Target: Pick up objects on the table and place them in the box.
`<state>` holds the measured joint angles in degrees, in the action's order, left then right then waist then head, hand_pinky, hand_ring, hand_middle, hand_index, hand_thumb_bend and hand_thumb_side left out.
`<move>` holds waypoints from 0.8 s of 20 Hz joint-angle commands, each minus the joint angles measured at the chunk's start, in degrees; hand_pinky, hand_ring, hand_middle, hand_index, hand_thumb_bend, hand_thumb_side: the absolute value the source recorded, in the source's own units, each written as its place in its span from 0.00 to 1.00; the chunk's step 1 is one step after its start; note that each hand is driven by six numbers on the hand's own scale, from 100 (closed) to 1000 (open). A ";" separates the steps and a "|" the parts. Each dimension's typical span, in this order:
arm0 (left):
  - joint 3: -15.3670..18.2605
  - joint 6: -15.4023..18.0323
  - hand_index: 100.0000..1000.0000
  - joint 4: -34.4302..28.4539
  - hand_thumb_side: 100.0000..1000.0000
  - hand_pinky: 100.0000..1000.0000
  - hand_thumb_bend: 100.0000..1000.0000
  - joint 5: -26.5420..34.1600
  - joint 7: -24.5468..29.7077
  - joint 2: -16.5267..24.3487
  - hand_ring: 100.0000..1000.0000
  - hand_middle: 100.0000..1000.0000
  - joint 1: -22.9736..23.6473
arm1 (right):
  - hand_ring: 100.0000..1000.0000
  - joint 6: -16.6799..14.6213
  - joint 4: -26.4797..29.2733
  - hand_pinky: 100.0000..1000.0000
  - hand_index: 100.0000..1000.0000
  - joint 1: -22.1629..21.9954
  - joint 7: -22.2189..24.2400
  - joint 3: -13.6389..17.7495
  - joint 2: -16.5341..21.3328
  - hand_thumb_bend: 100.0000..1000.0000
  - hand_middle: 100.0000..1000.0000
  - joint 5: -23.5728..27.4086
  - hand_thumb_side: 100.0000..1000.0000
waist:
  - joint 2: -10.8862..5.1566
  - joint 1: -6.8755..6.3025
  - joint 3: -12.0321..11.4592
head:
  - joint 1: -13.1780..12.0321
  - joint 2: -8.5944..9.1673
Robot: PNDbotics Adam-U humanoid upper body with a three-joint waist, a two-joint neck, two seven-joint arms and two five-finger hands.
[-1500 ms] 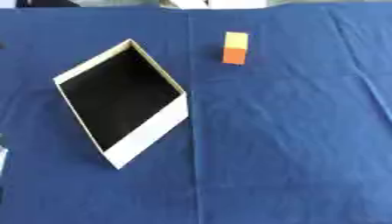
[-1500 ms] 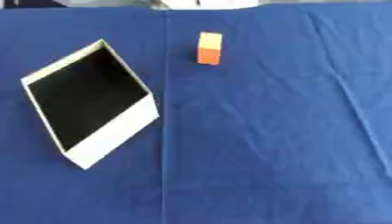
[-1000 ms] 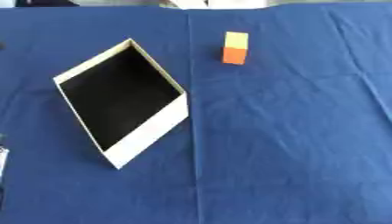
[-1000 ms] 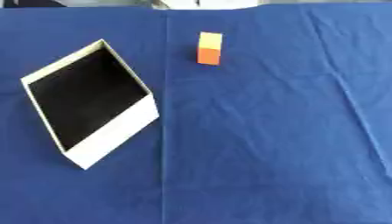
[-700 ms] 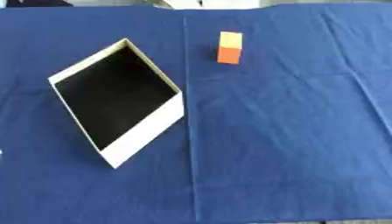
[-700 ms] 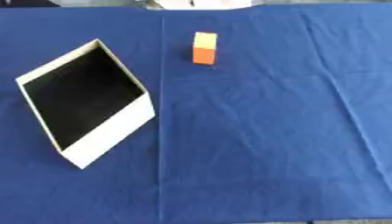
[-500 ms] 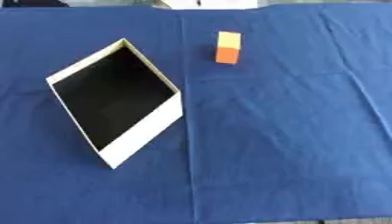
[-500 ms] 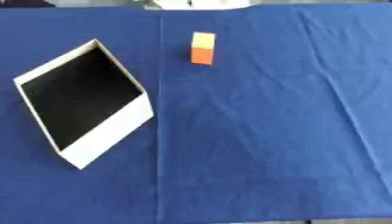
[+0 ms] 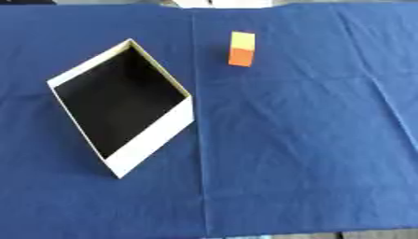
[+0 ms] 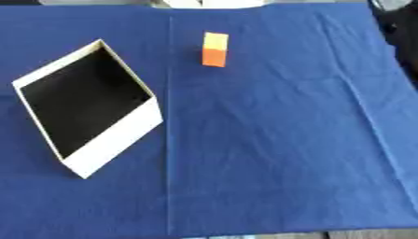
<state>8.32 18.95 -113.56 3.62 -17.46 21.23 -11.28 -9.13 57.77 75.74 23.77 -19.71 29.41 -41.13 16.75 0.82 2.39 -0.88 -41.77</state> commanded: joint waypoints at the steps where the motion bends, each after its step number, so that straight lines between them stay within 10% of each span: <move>1: -0.10 0.08 0.66 -1.03 0.61 0.40 0.05 0.30 0.46 1.42 0.44 0.49 -0.78 | 0.93 -3.20 -7.18 0.88 0.87 2.61 -2.25 3.13 -2.22 0.05 0.87 -5.74 0.96 | -1.36 -0.16 -0.08 | 0.28 0.09; 7: -0.25 0.09 0.66 -1.03 0.61 0.40 0.05 0.57 0.81 1.51 0.44 0.49 -1.15 | 0.94 -7.35 -15.18 0.88 0.88 4.04 -6.23 6.99 -5.24 0.09 0.89 -13.05 0.98 | -0.93 -0.07 -0.09 | 0.60 1.16; 16: -0.41 -0.01 0.66 -1.03 0.62 0.40 0.04 0.57 1.05 1.54 0.44 0.49 -1.76 | 0.94 -12.42 -15.34 0.88 0.89 3.20 -3.37 4.00 -4.85 0.15 0.89 -11.92 0.97 | 0.04 0.15 0.02 | 1.11 3.34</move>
<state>7.95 18.88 -113.56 4.04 -16.66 21.26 -12.35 -21.13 42.07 77.87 19.83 -15.60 23.53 -53.78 17.84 1.13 2.42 -0.03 -39.18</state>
